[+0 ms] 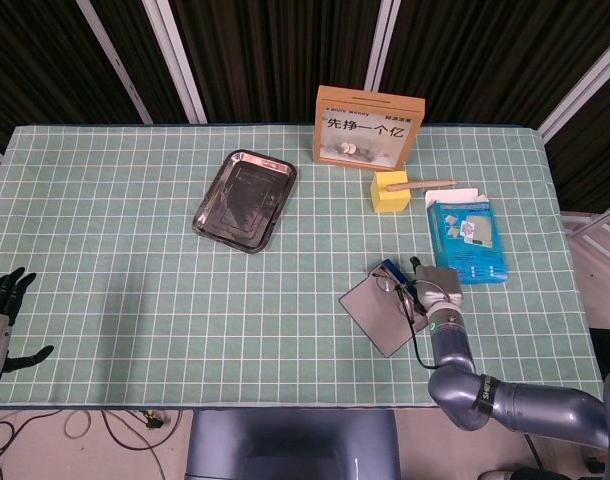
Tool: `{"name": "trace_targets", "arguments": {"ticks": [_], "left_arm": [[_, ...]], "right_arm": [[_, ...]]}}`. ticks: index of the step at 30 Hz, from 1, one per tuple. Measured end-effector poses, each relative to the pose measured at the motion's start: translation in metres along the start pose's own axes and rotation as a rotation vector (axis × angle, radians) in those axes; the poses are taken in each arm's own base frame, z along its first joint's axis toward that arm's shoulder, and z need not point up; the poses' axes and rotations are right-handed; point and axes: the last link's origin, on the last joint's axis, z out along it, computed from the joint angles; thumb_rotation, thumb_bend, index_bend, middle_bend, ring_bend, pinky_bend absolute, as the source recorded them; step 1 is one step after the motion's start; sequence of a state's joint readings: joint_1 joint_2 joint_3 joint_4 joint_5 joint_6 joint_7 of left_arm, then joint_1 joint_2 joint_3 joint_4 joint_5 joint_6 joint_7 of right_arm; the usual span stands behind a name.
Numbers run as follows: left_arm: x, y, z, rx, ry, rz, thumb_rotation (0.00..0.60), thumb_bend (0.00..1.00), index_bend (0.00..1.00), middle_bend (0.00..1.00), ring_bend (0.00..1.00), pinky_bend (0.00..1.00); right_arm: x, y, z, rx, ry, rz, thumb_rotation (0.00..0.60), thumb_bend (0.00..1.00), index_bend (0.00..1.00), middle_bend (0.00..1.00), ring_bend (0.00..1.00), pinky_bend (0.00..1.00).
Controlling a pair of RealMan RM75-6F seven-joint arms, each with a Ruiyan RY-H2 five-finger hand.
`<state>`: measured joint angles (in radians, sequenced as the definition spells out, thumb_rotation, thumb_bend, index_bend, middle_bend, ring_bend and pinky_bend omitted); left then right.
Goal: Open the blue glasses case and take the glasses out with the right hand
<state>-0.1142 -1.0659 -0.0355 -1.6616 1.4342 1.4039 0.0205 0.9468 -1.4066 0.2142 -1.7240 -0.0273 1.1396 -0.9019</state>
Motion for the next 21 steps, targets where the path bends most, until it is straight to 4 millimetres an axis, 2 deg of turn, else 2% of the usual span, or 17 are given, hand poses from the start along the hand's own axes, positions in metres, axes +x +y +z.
{"name": "trace_targets", "arguments": {"ticks": [8, 21], "left_arm": [[0.000, 0.000, 0.000, 0.000, 0.000, -0.003, 0.600, 0.07, 0.00, 0.00, 0.00, 0.00], [0.000, 0.000, 0.000, -0.003, -0.001, -0.006, 0.600, 0.07, 0.00, 0.00, 0.00, 0.00]], "right_arm": [[-0.006, -0.006, 0.000, 0.008, -0.022, 0.004, 0.600, 0.70, 0.15, 0.98, 0.98, 1.00], [-0.016, -0.038, -0.019, 0.118, -0.054, 0.014, 0.600, 0.70, 0.15, 0.98, 0.98, 1.00]]}}
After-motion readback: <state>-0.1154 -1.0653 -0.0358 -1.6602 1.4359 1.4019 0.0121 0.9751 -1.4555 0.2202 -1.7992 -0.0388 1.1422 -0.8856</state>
